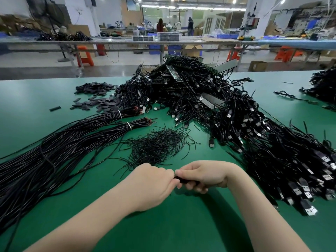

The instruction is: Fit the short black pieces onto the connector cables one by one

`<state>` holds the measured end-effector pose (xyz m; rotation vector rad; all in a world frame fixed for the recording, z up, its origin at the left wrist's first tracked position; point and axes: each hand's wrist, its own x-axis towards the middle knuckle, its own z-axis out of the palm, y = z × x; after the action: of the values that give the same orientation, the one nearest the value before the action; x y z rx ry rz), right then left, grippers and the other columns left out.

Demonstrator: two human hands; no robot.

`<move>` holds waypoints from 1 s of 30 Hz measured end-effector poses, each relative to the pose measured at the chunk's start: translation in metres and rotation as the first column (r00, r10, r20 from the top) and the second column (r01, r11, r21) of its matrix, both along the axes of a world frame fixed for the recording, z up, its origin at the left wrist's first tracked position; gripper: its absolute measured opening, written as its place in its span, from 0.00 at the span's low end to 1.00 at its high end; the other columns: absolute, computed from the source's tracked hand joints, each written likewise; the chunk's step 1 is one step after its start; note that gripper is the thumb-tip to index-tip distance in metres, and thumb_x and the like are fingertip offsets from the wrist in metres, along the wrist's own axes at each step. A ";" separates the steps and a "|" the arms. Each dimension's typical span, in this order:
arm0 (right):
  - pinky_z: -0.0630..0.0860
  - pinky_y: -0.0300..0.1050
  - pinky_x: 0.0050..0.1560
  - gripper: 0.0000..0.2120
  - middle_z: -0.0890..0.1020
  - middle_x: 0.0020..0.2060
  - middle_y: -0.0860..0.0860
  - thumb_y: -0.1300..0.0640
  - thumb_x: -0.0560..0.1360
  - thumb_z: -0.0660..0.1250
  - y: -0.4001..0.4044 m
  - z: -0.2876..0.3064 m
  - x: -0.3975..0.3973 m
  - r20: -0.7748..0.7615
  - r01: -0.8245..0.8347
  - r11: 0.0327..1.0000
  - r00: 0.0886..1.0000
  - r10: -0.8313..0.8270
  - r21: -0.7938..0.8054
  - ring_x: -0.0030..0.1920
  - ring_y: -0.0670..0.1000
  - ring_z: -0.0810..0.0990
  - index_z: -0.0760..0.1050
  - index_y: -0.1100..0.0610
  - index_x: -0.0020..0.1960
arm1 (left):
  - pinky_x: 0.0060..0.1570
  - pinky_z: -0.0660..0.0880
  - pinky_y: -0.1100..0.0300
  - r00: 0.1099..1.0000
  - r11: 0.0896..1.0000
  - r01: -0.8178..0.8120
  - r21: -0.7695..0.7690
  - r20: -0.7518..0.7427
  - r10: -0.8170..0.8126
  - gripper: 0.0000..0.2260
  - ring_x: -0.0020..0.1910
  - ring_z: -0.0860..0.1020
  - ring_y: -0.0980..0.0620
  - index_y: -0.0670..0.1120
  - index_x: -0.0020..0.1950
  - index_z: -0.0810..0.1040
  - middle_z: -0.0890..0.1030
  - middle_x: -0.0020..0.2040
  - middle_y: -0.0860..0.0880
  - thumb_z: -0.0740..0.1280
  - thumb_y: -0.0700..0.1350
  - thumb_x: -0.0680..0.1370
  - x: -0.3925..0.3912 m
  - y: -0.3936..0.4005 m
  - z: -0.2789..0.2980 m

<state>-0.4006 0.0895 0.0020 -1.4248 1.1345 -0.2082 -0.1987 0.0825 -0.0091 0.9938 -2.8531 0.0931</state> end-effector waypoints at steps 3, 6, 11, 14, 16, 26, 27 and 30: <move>0.64 0.35 0.26 0.22 0.71 0.29 0.45 0.36 0.77 0.56 -0.004 0.004 -0.008 0.184 0.142 0.988 0.971 -0.152 0.066 0.26 0.45 0.66 0.78 0.52 0.48 | 0.43 0.69 0.51 0.953 0.984 -0.035 0.173 -0.290 0.085 0.14 0.38 0.75 0.48 0.49 0.45 0.72 0.77 0.37 0.52 0.52 0.52 0.84 0.001 0.000 0.001; 0.66 0.36 0.26 0.24 0.76 0.30 0.47 0.36 0.79 0.52 -0.012 0.005 -0.019 0.288 0.566 0.824 0.794 -0.535 -0.030 0.27 0.45 0.70 0.80 0.50 0.52 | 0.37 0.66 0.52 0.760 0.936 -0.141 0.322 -0.570 0.311 0.15 0.33 0.71 0.48 0.46 0.39 0.67 0.70 0.30 0.53 0.56 0.49 0.84 0.000 0.000 -0.010; 0.78 0.44 0.40 0.15 0.83 0.41 0.47 0.43 0.78 0.63 -0.041 -0.016 0.001 0.006 0.520 0.459 0.667 -0.745 -0.720 0.37 0.49 0.79 0.81 0.51 0.56 | 0.36 0.65 0.48 0.395 0.816 -0.341 0.466 -0.717 0.575 0.16 0.32 0.67 0.47 0.42 0.40 0.68 0.69 0.31 0.48 0.55 0.49 0.84 -0.018 -0.008 -0.030; 0.79 0.45 0.42 0.20 0.84 0.48 0.48 0.37 0.76 0.64 -0.053 -0.023 0.023 -0.265 0.332 0.547 0.614 -0.744 -0.768 0.45 0.51 0.81 0.81 0.51 0.57 | 0.38 0.66 0.51 0.403 0.837 -0.393 0.381 -0.746 0.529 0.14 0.33 0.70 0.48 0.44 0.40 0.69 0.71 0.31 0.51 0.55 0.48 0.83 -0.020 -0.013 -0.035; 0.78 0.43 0.40 0.23 0.83 0.44 0.49 0.34 0.74 0.64 -0.060 -0.027 0.032 -0.432 0.214 0.607 0.529 -0.730 -0.765 0.45 0.53 0.82 0.82 0.53 0.50 | 0.41 0.66 0.52 0.462 0.864 -0.392 0.316 -0.744 0.482 0.11 0.33 0.69 0.53 0.46 0.44 0.72 0.70 0.32 0.56 0.56 0.47 0.83 -0.018 -0.014 -0.037; 0.74 0.42 0.39 0.10 0.84 0.45 0.49 0.46 0.78 0.65 -0.065 -0.023 0.040 -0.513 0.089 0.638 0.514 -0.687 -0.765 0.44 0.55 0.82 0.83 0.49 0.51 | 0.39 0.66 0.52 0.436 0.848 -0.375 0.375 -0.736 0.518 0.10 0.34 0.69 0.52 0.48 0.43 0.69 0.69 0.32 0.56 0.55 0.47 0.83 -0.017 -0.013 -0.040; 0.75 0.42 0.40 0.10 0.84 0.45 0.49 0.47 0.78 0.65 -0.063 -0.023 0.039 -0.509 0.064 0.627 0.521 -0.685 -0.777 0.45 0.54 0.82 0.83 0.49 0.52 | 0.38 0.67 0.50 0.426 0.842 -0.380 0.383 -0.736 0.527 0.10 0.34 0.69 0.51 0.47 0.44 0.69 0.69 0.33 0.56 0.55 0.47 0.84 -0.016 -0.012 -0.039; 0.79 0.42 0.40 0.10 0.85 0.43 0.47 0.48 0.79 0.64 -0.055 -0.020 0.034 -0.455 0.065 0.582 0.557 -0.695 -0.810 0.43 0.51 0.82 0.83 0.48 0.52 | 0.33 0.66 0.52 0.367 0.814 -0.379 0.441 -0.736 0.569 0.13 0.32 0.68 0.50 0.46 0.45 0.70 0.69 0.32 0.53 0.53 0.51 0.83 -0.015 -0.012 -0.035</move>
<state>-0.3665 0.0345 -0.0184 -1.9955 2.3193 -0.4915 -0.2139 0.0709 -0.0444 1.3824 -1.6052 -0.5139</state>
